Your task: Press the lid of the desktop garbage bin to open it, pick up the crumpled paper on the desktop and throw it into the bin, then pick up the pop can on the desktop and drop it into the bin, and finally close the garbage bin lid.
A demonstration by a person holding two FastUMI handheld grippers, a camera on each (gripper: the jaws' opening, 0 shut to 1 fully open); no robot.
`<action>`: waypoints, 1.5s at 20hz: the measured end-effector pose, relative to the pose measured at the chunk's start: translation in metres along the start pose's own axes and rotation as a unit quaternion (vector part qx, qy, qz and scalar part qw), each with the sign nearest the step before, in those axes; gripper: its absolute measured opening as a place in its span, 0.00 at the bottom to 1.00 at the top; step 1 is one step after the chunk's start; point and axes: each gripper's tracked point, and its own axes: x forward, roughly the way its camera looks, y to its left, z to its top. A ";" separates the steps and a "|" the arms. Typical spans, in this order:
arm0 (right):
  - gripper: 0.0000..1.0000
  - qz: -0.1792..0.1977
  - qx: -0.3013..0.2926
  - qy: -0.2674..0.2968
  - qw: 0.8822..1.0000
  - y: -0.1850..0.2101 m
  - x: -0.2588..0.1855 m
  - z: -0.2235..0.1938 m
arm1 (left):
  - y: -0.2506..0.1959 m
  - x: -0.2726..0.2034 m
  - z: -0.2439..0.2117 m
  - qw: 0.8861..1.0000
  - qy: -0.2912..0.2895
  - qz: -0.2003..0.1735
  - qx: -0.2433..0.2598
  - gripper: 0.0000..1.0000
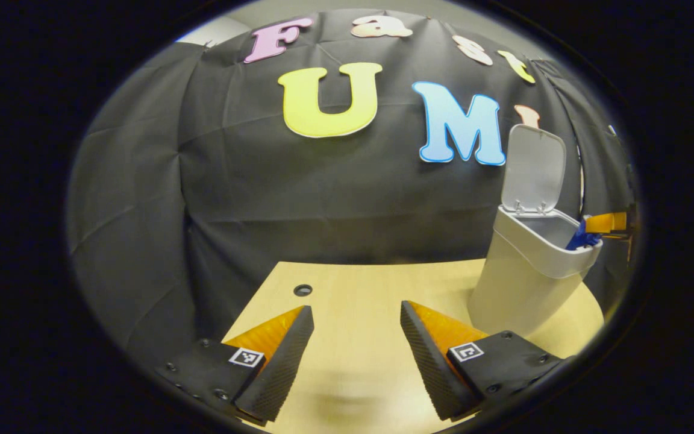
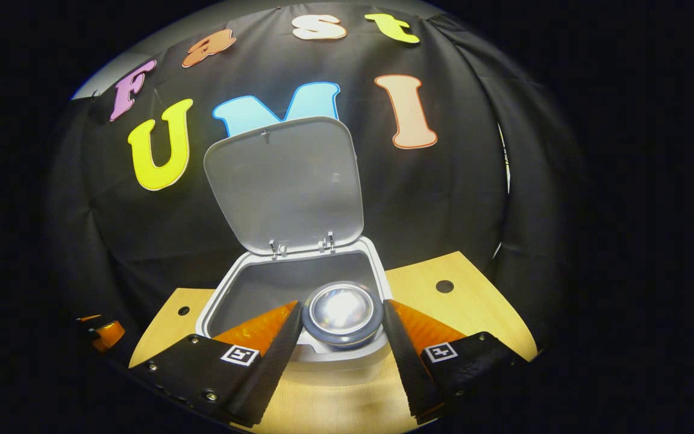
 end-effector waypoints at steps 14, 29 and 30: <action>0.89 0.011 0.003 -0.035 0.999 0.011 0.002 0.035 | -0.027 0.006 -0.001 1.000 0.005 -0.027 -0.002 0.96; 0.89 0.027 -0.030 -0.140 0.989 0.049 0.022 0.136 | -0.032 0.011 -0.010 0.999 0.018 -0.041 -0.002 1.00; 0.89 0.027 -0.030 -0.146 0.989 0.052 0.023 0.141 | -0.030 0.011 -0.012 0.999 0.019 -0.041 -0.003 0.96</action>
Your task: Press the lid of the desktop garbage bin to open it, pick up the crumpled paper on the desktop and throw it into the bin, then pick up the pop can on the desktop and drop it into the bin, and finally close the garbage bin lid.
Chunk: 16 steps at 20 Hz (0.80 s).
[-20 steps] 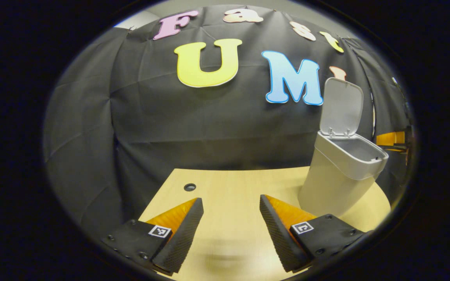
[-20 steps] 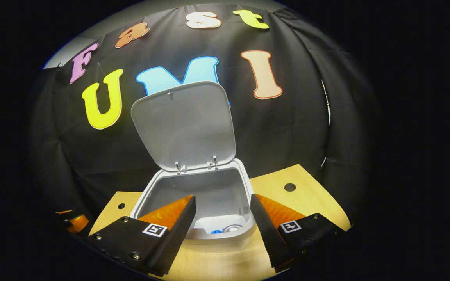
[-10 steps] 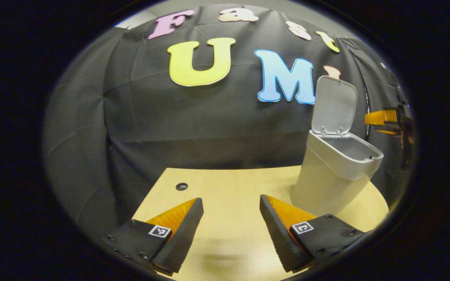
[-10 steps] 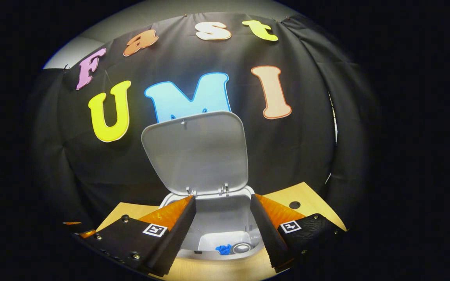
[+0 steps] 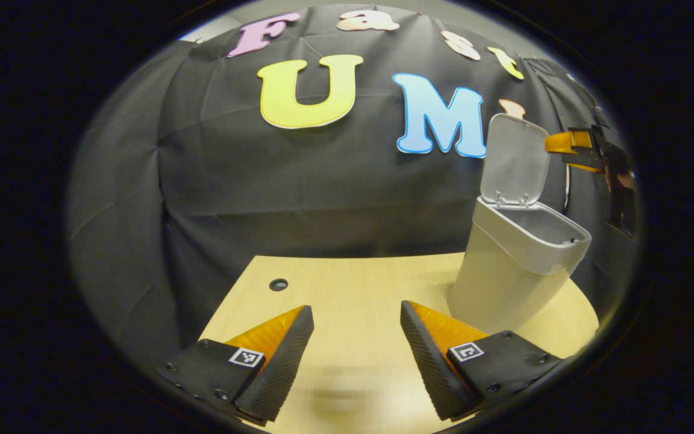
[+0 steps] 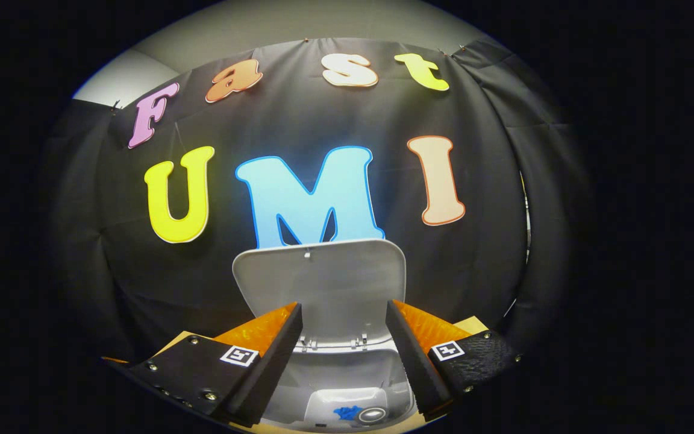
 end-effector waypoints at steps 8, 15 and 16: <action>0.89 0.002 0.001 -0.049 0.999 0.008 0.019 0.031 | 0.005 0.012 -0.009 1.000 0.012 0.002 -0.006 0.85; 0.88 0.002 0.008 -0.085 0.996 0.015 0.033 0.060 | 0.012 0.014 -0.017 1.000 0.019 0.006 -0.014 1.00; 0.89 0.000 0.007 -0.088 0.996 0.015 0.038 0.063 | 0.013 0.015 -0.018 1.000 0.020 0.008 -0.016 0.97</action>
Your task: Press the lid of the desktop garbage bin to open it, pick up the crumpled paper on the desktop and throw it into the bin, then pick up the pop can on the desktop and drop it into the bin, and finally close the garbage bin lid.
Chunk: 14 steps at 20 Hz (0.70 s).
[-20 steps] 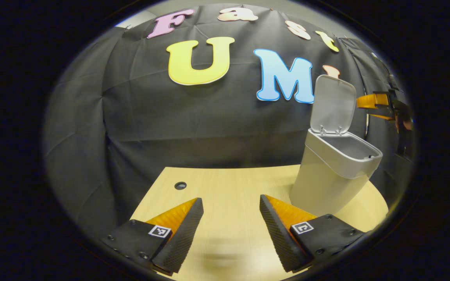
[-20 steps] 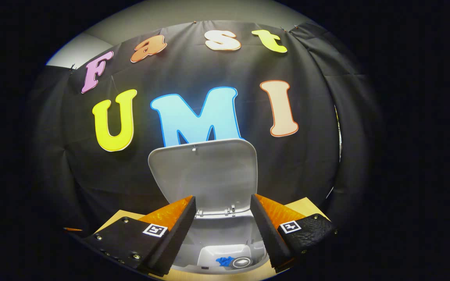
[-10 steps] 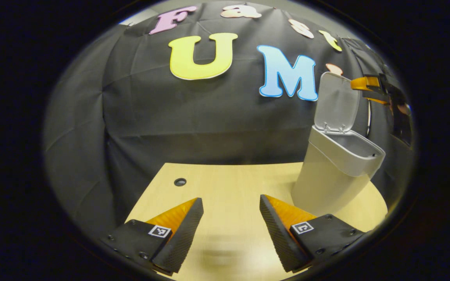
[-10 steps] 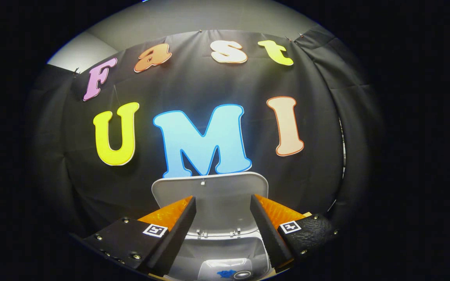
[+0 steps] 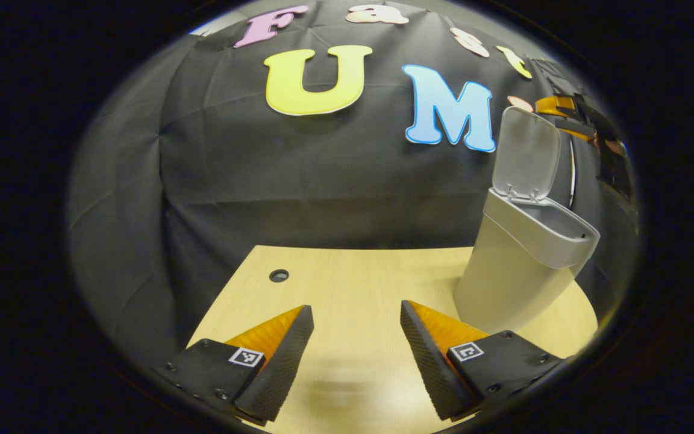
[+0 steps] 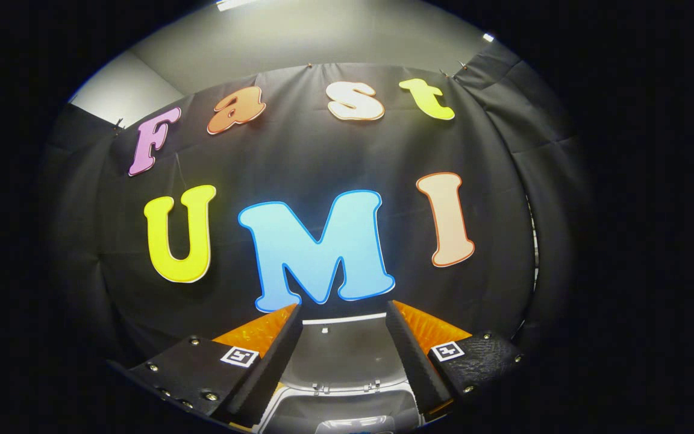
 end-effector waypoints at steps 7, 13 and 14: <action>0.88 -0.018 -0.021 -0.004 1.000 -0.001 0.019 -0.002 | 0.011 -0.005 -0.004 1.000 0.002 0.008 -0.002 0.97; 0.89 -0.023 -0.050 0.003 0.998 0.000 0.006 -0.007 | 0.015 -0.013 -0.002 1.000 -0.003 0.013 -0.005 0.97; 0.94 -0.024 -0.048 0.005 0.999 -0.001 0.003 -0.009 | 0.014 -0.014 -0.001 1.000 -0.005 0.013 -0.005 0.97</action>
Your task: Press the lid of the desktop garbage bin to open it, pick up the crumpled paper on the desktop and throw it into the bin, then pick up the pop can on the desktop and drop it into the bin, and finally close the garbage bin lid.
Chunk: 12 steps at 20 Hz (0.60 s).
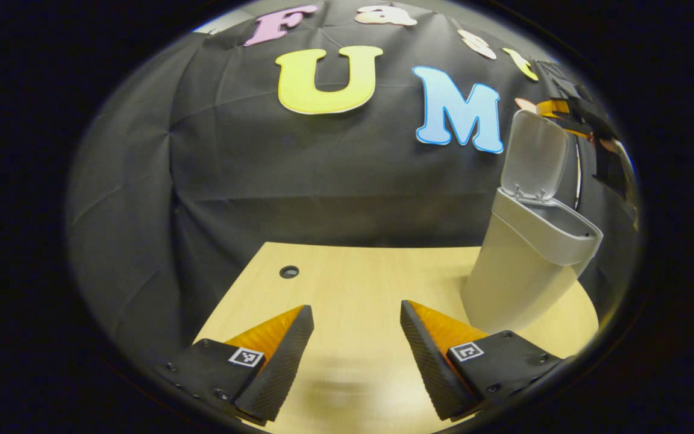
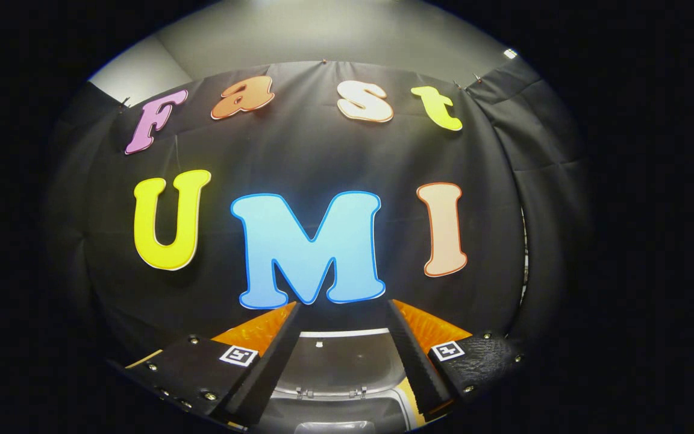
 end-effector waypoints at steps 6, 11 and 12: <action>0.89 0.002 -0.004 0.003 1.000 0.000 -0.030 -0.010 | -0.013 -0.010 0.006 1.000 -0.011 -0.008 0.000 0.96; 0.89 0.006 -0.001 0.021 1.000 -0.001 -0.058 -0.025 | -0.021 -0.016 0.011 1.000 -0.017 -0.019 0.004 0.96; 0.89 0.006 -0.002 0.026 1.000 -0.001 -0.064 -0.029 | -0.024 -0.019 0.012 1.000 -0.018 -0.021 0.007 0.96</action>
